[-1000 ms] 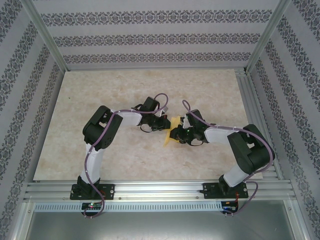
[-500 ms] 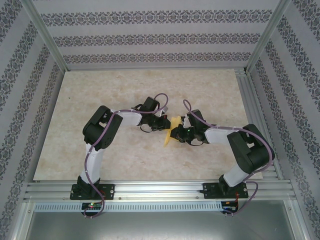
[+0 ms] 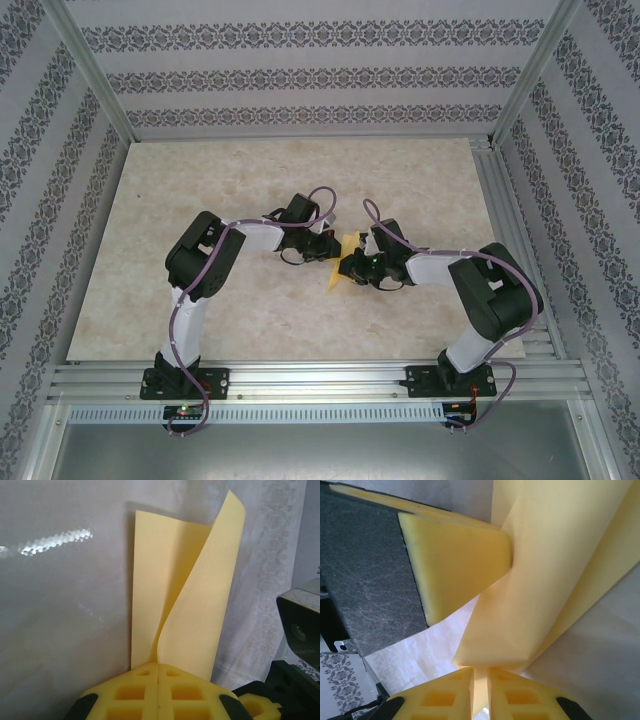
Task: Fold a paper plane with a square sheet of paper (fold left side to right side)
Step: Fold the wing for the fifth time at the center of the table.
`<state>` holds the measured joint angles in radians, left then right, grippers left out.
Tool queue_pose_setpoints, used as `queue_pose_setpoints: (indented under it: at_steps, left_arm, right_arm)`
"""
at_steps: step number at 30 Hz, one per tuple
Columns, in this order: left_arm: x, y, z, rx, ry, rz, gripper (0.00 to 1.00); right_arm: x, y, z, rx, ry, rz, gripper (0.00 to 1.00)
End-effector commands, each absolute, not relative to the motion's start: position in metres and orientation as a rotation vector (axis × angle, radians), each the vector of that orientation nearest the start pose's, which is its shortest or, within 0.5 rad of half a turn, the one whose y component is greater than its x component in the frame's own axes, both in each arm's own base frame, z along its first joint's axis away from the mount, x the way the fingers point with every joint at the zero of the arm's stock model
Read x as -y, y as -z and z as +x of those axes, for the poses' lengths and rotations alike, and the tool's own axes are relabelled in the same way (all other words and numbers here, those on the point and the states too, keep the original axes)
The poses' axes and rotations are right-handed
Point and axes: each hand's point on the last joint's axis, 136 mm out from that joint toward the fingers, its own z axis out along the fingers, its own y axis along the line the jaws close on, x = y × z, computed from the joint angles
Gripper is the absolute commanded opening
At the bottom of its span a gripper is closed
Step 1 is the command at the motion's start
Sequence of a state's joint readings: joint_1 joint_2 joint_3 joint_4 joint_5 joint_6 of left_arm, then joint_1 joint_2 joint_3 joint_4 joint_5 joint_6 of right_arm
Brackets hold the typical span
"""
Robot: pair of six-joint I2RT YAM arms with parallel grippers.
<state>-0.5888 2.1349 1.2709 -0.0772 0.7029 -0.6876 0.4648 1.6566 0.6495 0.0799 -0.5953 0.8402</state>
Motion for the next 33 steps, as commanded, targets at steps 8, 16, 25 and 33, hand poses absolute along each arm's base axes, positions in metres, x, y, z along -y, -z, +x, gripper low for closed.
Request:
queue_pose_setpoints:
  at_steps: [8,16,25,33]
  left_arm:
    - [0.348,-0.003,0.358,-2.762,1.236,0.155,0.0]
    - [0.348,-0.003,0.358,-2.764,1.237,0.153,0.0]
    - [0.348,-0.003,0.358,-2.763,1.237,0.153,0.0]
    - [0.348,-0.008,0.359,-2.754,1.238,0.16,0.0]
  right_arm:
    - [-0.254,-0.035,0.291,-2.683,-1.211,0.206,0.16]
    - [-0.255,-0.027,0.289,-2.709,-1.197,0.206,0.16]
    - [-0.252,-0.031,0.286,-2.712,-1.186,0.196,0.17]
    - [-0.249,-0.03,0.287,-2.714,-1.174,0.206,0.18]
